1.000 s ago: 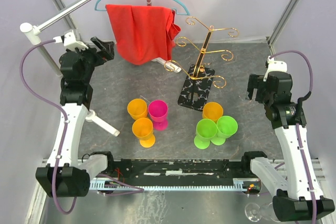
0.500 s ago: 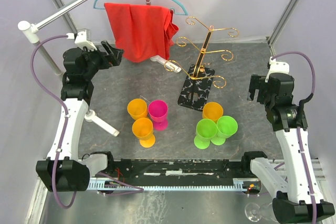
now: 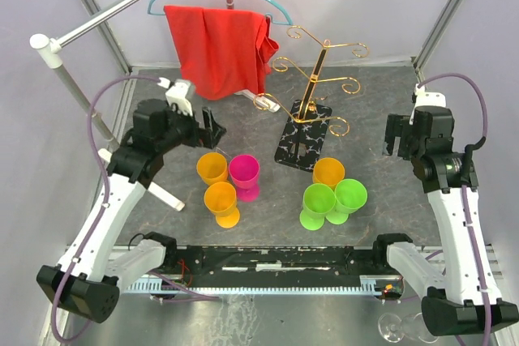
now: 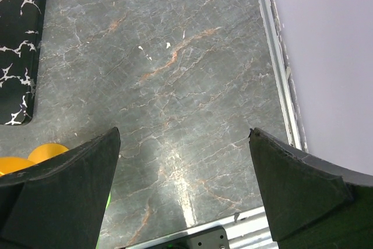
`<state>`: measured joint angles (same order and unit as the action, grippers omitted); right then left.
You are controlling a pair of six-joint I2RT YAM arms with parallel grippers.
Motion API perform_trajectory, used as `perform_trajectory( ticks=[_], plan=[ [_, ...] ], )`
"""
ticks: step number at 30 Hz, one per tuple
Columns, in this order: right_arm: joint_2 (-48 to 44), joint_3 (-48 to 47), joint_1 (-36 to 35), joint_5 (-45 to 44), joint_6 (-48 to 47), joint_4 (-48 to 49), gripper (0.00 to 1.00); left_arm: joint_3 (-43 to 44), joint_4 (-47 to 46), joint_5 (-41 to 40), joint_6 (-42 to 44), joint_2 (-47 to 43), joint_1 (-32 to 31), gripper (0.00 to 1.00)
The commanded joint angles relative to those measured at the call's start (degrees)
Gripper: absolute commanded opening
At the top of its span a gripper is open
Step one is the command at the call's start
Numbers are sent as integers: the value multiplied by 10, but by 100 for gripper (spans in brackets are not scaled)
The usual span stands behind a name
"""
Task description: Place the wine glass upside down on the wine glass rack
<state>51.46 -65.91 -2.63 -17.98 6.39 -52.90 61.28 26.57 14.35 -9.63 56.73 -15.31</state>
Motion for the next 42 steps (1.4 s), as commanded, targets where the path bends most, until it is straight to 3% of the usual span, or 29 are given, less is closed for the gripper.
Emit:
perform_trajectory(
  ticks=[1, 8, 13, 20, 27, 38, 42],
  plan=[
    [-8, -40, -1, -2, 5, -21, 100, -41, 86, -90, 7, -19, -39, 99],
    [-14, -48, -1, 6, 4, -32, 100, -47, 164, -196, -3, -57, -43, 99],
    [-15, -47, -1, 5, 5, -32, 100, -41, 188, -199, -11, -46, -43, 100],
    [-19, -47, -1, 1, -1, -38, 100, -30, 211, -184, -6, -12, -43, 88],
    [-22, -41, -2, 7, 0, -33, 100, -30, 211, -160, -5, 34, -44, 70],
    [-23, -40, -2, 11, -3, -28, 95, -36, 187, -120, 3, 65, -44, 4],
    [-18, -48, -2, 31, 3, -30, 94, 6, 166, -128, -11, 56, -44, 3]
  ],
)
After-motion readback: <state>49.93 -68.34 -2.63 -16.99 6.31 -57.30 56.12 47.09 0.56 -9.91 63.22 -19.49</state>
